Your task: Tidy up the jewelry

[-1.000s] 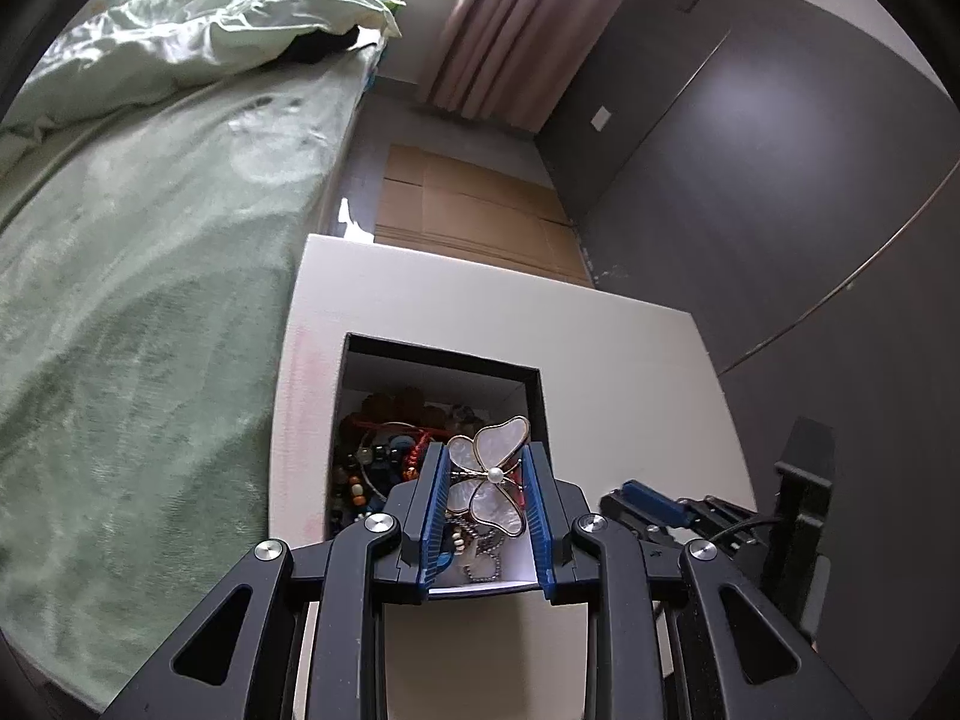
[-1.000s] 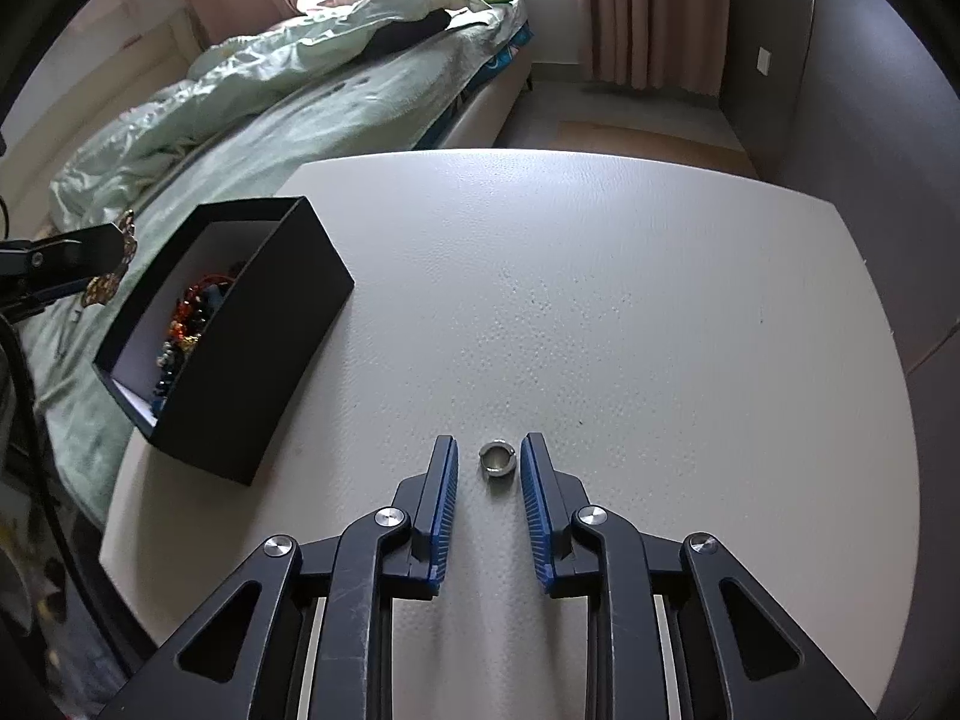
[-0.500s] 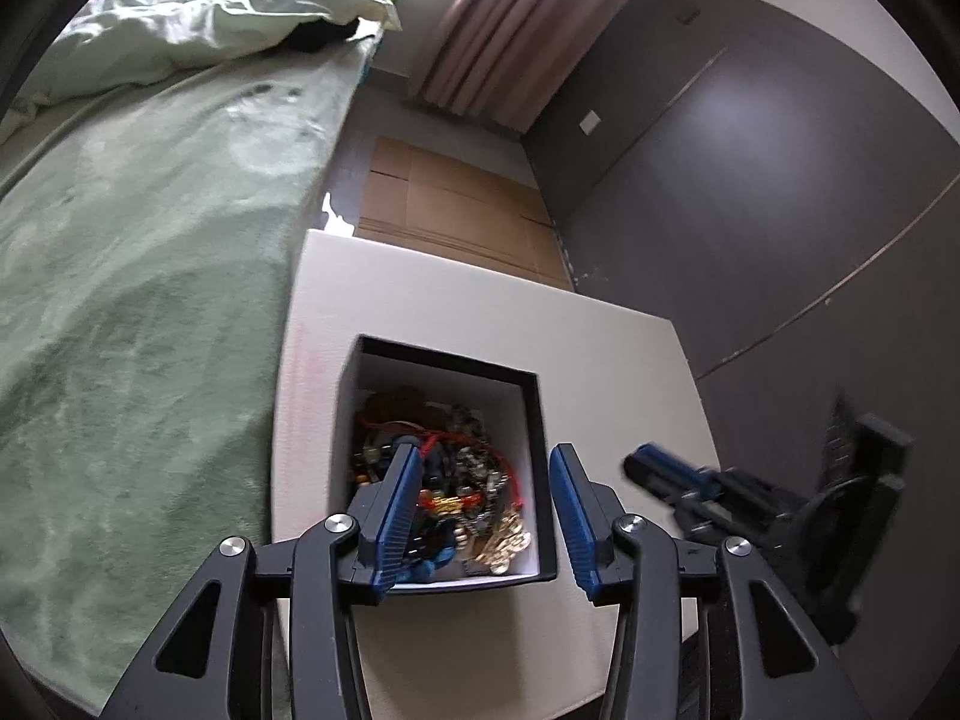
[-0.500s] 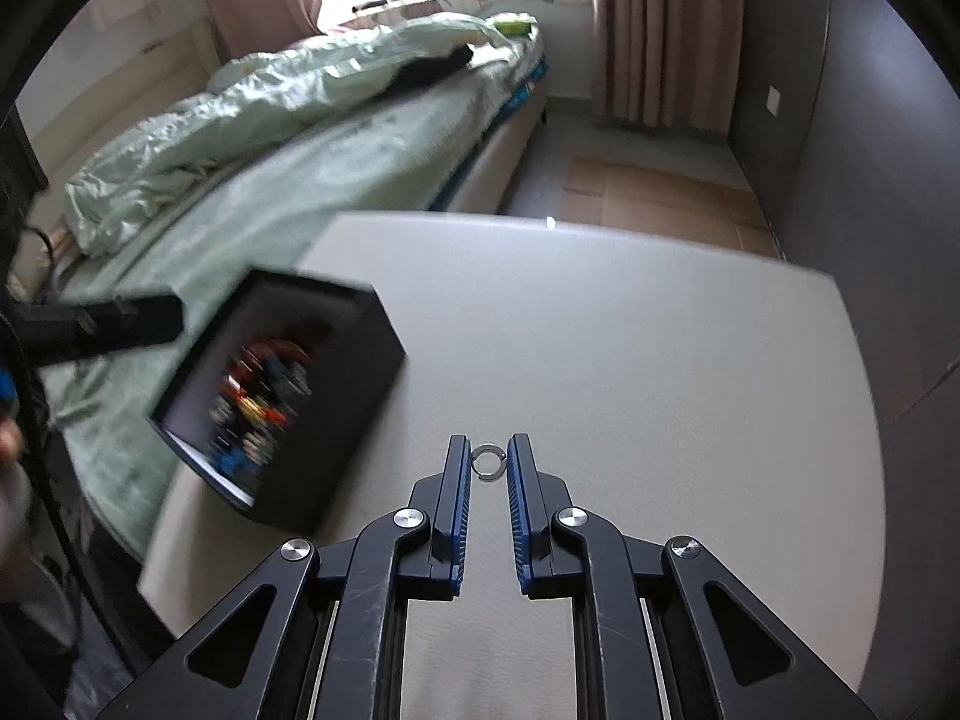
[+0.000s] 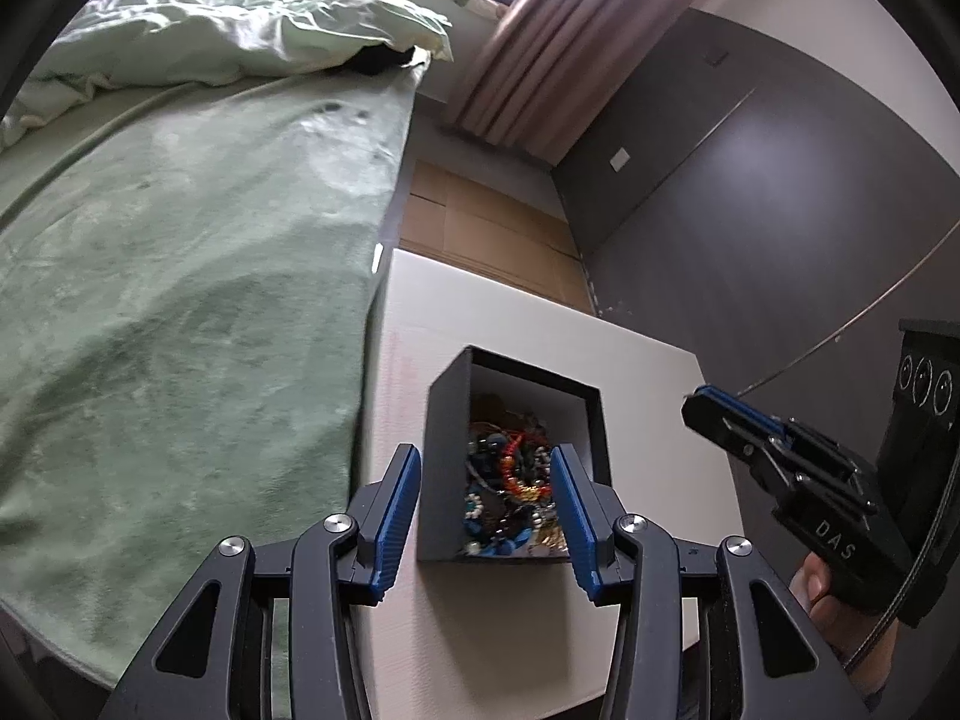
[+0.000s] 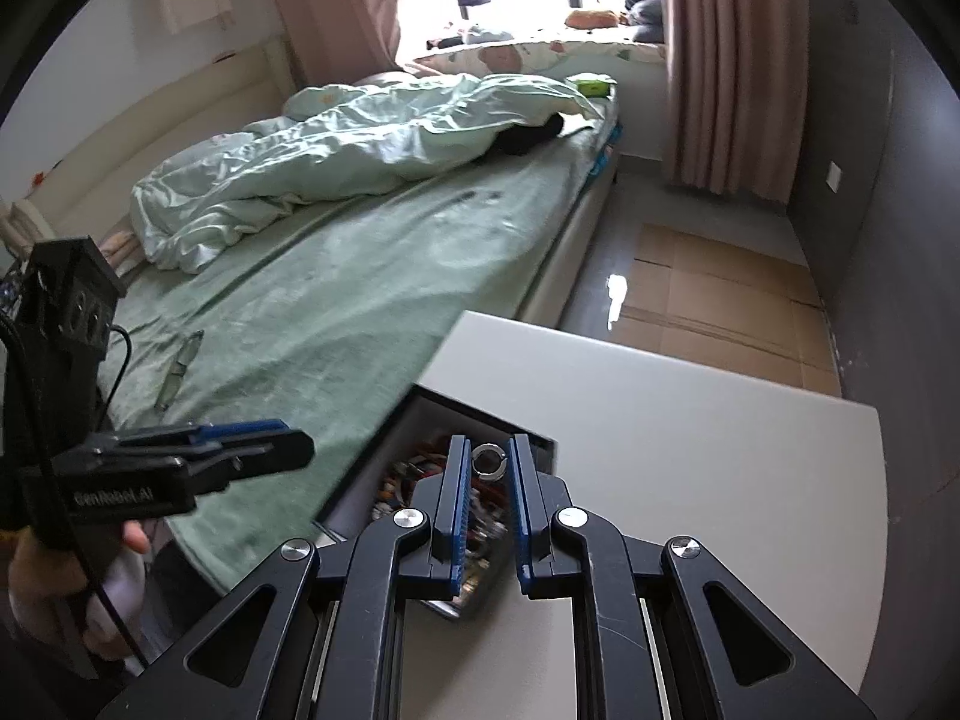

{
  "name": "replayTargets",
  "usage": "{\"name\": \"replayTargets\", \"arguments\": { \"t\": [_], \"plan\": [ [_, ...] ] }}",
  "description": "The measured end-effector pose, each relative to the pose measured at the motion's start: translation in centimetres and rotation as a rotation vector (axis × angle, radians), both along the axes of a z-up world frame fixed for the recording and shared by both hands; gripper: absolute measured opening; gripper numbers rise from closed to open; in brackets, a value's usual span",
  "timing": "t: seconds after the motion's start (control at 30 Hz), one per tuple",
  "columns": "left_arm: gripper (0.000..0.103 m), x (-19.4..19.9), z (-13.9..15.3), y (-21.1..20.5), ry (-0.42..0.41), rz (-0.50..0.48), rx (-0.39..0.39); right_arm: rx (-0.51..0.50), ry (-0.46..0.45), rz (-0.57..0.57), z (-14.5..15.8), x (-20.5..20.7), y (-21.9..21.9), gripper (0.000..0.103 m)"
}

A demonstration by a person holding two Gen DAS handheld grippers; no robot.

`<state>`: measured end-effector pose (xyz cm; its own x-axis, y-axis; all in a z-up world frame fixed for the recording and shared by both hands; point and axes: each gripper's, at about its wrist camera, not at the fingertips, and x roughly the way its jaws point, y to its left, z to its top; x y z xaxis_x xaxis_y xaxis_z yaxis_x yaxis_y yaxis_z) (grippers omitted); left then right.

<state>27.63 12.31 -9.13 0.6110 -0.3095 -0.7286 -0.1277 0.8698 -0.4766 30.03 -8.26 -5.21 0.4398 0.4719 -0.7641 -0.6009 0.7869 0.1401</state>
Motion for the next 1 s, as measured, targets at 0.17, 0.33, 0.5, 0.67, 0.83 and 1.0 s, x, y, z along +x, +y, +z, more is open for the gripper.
{"name": "replayTargets", "arguments": {
  "t": [0.17,0.33,0.5,0.67,0.83,1.0],
  "plan": [
    [0.071,-1.2,0.7,1.1,-0.027,0.015,-0.002,-0.023,-0.022,-0.006,0.5,0.0,1.6,0.014],
    [0.084,-1.8,1.9,1.3,-0.056,0.016,-0.001,-0.03,-0.016,-0.06,1.1,0.2,1.0,0.057],
    [0.098,-2.6,3.2,0.7,-0.096,0.005,-0.009,-0.025,-0.03,-0.066,2.4,-0.6,-0.2,0.066],
    [0.098,-3.4,4.7,-0.4,-0.118,-0.009,0.022,0.001,-0.043,-0.093,4.1,-1.5,-1.8,0.076],
    [0.101,-4.7,6.4,-1.3,-0.146,-0.013,0.048,0.016,-0.041,-0.105,5.2,-2.6,-3.3,0.082],
    [0.103,-6.4,8.3,-2.7,-0.175,-0.029,0.097,0.042,-0.037,-0.111,6.5,-4.7,-5.1,0.098]
  ]
}}
